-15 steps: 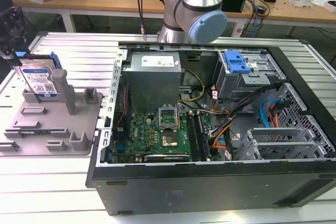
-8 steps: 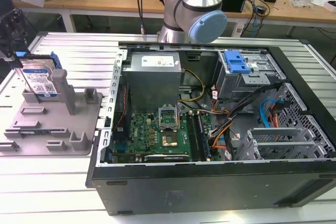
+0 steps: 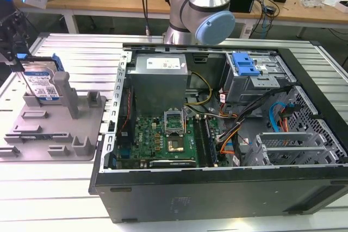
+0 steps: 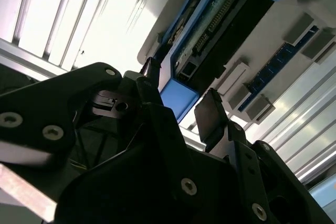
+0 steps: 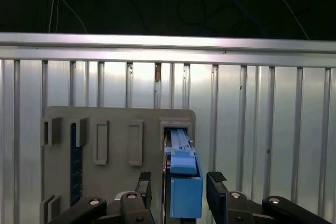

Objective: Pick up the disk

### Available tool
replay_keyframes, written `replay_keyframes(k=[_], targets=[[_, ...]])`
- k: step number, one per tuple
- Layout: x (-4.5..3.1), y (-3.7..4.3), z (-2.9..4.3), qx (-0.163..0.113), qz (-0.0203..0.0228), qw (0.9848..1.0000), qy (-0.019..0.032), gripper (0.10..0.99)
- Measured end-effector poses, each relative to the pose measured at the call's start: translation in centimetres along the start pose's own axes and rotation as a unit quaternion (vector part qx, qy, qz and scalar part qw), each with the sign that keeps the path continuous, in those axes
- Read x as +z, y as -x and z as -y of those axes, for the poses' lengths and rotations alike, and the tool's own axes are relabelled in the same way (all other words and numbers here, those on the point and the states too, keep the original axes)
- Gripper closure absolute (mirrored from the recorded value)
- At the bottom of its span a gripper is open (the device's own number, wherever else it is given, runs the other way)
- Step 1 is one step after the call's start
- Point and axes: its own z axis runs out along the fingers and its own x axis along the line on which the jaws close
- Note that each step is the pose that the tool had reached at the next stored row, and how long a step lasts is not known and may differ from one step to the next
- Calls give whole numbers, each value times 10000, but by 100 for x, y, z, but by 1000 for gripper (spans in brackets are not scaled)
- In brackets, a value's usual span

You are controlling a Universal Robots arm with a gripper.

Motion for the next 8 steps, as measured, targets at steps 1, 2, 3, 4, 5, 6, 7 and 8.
replay_keyframes(k=[1,2,3,4,5,6,7,8], targets=[[4,0,0,-4,0,10000,0,545],[10,0,0,-10,0,10000,0,545],[14,0,0,-12,0,10000,0,545],[24,0,0,-13,0,10000,0,545],[32,0,0,-13,0,10000,0,545],[32,0,-1,-13,0,10000,0,545],[32,1,-1,-13,0,10000,1,545],[32,0,0,-13,0,10000,0,545]])
